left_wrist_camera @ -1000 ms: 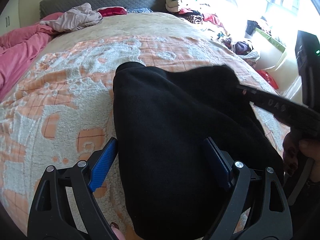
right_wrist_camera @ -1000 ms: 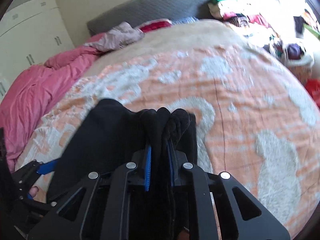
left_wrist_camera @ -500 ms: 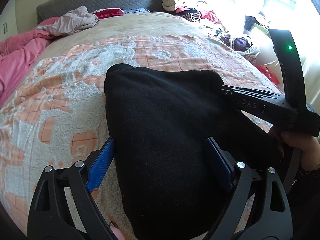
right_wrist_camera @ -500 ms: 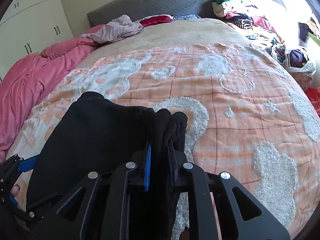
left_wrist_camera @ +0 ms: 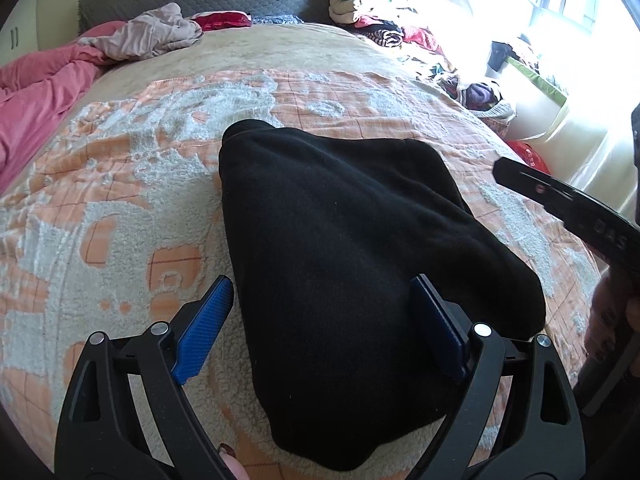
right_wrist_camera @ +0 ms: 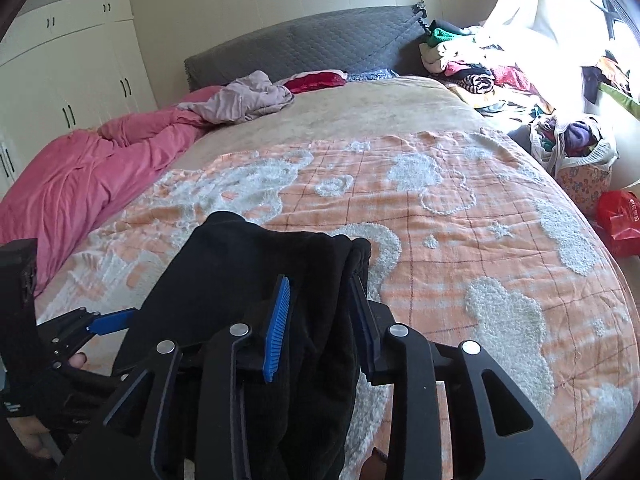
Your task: Fold small clothes
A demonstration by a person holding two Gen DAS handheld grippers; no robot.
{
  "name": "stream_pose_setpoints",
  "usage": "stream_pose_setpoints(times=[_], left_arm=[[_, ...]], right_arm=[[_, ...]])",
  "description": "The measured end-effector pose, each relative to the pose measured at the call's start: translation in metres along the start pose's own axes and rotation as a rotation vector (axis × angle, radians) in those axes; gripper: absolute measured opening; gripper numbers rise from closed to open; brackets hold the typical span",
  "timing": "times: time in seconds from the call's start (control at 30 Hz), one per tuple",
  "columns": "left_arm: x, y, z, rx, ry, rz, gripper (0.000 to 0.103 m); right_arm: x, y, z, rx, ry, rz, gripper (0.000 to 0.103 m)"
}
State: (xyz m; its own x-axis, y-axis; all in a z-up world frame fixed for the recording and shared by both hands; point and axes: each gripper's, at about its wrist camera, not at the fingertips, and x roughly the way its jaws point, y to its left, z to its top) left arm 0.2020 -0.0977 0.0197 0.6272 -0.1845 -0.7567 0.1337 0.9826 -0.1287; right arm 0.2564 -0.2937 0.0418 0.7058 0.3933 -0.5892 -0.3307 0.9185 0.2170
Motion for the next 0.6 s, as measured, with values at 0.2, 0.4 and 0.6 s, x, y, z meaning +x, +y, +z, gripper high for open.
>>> stream_pose_setpoints(times=[0.2, 0.4, 0.6], left_arm=[[-0.011, 0.005, -0.007, 0.003, -0.009, -0.003, 0.082], [-0.007, 0.012, -0.020, -0.020, 0.005, -0.031, 0.086], [-0.022, 0.014, -0.024, -0.030, -0.020, -0.035, 0.086]], right_arm=[[-0.009, 0.020, -0.031, -0.036, 0.064, 0.027, 0.029], [0.006, 0.012, -0.066, 0.015, 0.155, -0.080, 0.032], [-0.032, 0.017, -0.067, 0.048, 0.010, -0.109, 0.047]])
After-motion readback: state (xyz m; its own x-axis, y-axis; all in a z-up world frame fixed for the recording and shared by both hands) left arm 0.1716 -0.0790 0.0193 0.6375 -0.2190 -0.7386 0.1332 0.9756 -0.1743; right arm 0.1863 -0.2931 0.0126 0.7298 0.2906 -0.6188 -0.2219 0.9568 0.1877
